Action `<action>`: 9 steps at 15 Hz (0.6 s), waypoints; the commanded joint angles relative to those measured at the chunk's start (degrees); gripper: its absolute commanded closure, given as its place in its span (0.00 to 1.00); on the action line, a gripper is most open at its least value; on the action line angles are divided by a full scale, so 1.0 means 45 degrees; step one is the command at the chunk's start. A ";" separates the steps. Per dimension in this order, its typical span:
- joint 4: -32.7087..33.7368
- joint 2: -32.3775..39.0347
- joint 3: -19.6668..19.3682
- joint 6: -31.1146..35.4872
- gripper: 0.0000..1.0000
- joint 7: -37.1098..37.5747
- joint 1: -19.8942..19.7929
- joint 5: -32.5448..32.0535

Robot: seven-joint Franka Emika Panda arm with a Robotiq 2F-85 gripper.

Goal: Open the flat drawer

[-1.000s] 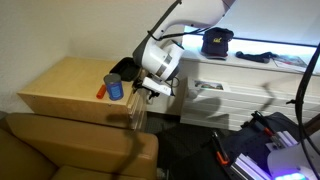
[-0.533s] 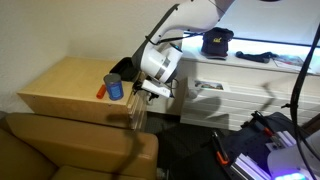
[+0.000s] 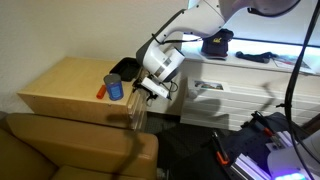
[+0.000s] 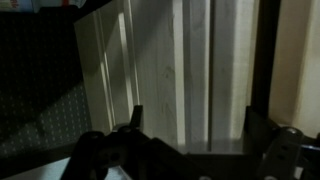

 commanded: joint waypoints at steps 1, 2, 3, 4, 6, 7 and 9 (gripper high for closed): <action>0.0056 0.0616 0.0113 0.0647 0.00 -0.0644 -0.0176 -0.0268; -0.0113 0.0562 0.0037 0.0778 0.00 -0.0843 -0.0146 -0.0358; -0.0326 0.0400 -0.0208 0.0937 0.00 -0.0911 0.0055 -0.0428; -0.0484 0.0263 -0.0443 0.1086 0.00 -0.0940 0.0247 -0.0506; -0.1138 -0.0400 -0.1288 0.1142 0.00 -0.0773 0.0760 -0.0487; -0.1537 -0.0692 -0.1574 0.1222 0.00 -0.0715 0.0766 -0.0393; -0.2375 -0.1165 -0.1798 0.1579 0.00 -0.0815 0.0397 -0.0206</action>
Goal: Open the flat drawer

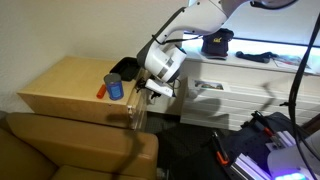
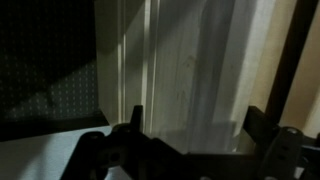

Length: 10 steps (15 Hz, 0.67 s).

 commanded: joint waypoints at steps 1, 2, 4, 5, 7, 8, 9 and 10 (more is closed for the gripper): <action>-0.1894 -0.0652 -0.1205 0.0964 0.00 -0.0111 -0.0195 0.0315; -0.2401 -0.1048 -0.1309 0.1064 0.00 -0.0041 -0.0301 0.0493; -0.3429 -0.1795 -0.1686 0.1156 0.00 0.0019 -0.0456 0.0803; -0.3966 -0.2192 -0.1869 0.1221 0.00 0.0034 -0.0580 0.0965; -0.4952 -0.2870 -0.2363 0.1342 0.00 0.0011 -0.0768 0.1222; -0.5433 -0.3201 -0.2697 0.1388 0.00 -0.0012 -0.0817 0.1312; -0.5840 -0.3443 -0.3043 0.1467 0.00 -0.0050 -0.0890 0.1387; -0.6253 -0.3695 -0.3462 0.1488 0.00 -0.0072 -0.0918 0.1425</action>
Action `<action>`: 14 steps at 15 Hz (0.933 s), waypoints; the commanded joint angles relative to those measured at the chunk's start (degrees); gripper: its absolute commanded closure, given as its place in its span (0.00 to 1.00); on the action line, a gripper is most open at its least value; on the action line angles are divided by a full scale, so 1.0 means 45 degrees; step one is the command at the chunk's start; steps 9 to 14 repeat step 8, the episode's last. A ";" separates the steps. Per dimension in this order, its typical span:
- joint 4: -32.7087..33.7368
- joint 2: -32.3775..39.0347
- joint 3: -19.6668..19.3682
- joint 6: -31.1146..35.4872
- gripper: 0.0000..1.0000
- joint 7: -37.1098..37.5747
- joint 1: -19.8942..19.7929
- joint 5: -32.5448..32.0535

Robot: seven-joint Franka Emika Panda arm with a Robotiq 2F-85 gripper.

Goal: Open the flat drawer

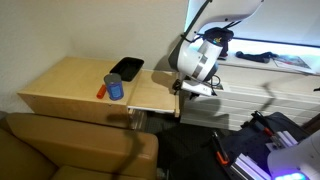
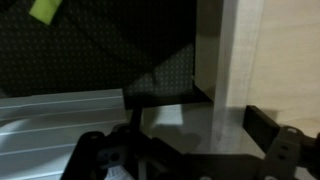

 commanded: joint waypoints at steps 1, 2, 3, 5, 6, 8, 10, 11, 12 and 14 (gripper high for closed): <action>-0.1369 -0.0211 -0.1606 0.0716 0.00 -0.0157 -0.0267 0.0196; -0.1685 -0.0299 -0.2079 0.0793 0.00 -0.0193 -0.0279 0.0167; -0.1848 -0.0317 -0.2667 0.0840 0.00 -0.0099 0.0008 0.0219; -0.2077 -0.0448 -0.3560 0.0526 0.00 0.0266 0.0639 0.0437; -0.2012 -0.0559 -0.3692 -0.0161 0.00 0.0617 0.0818 0.0580; -0.1800 -0.1277 -0.2567 -0.0173 0.00 0.0654 0.0750 0.0200; -0.1800 -0.1277 -0.2567 -0.0173 0.00 0.0654 0.0750 0.0200; -0.1800 -0.1277 -0.2567 -0.0173 0.00 0.0654 0.0750 0.0200; -0.1800 -0.1277 -0.2567 -0.0173 0.00 0.0654 0.0750 0.0200; -0.1800 -0.1277 -0.2567 -0.0173 0.00 0.0654 0.0750 0.0200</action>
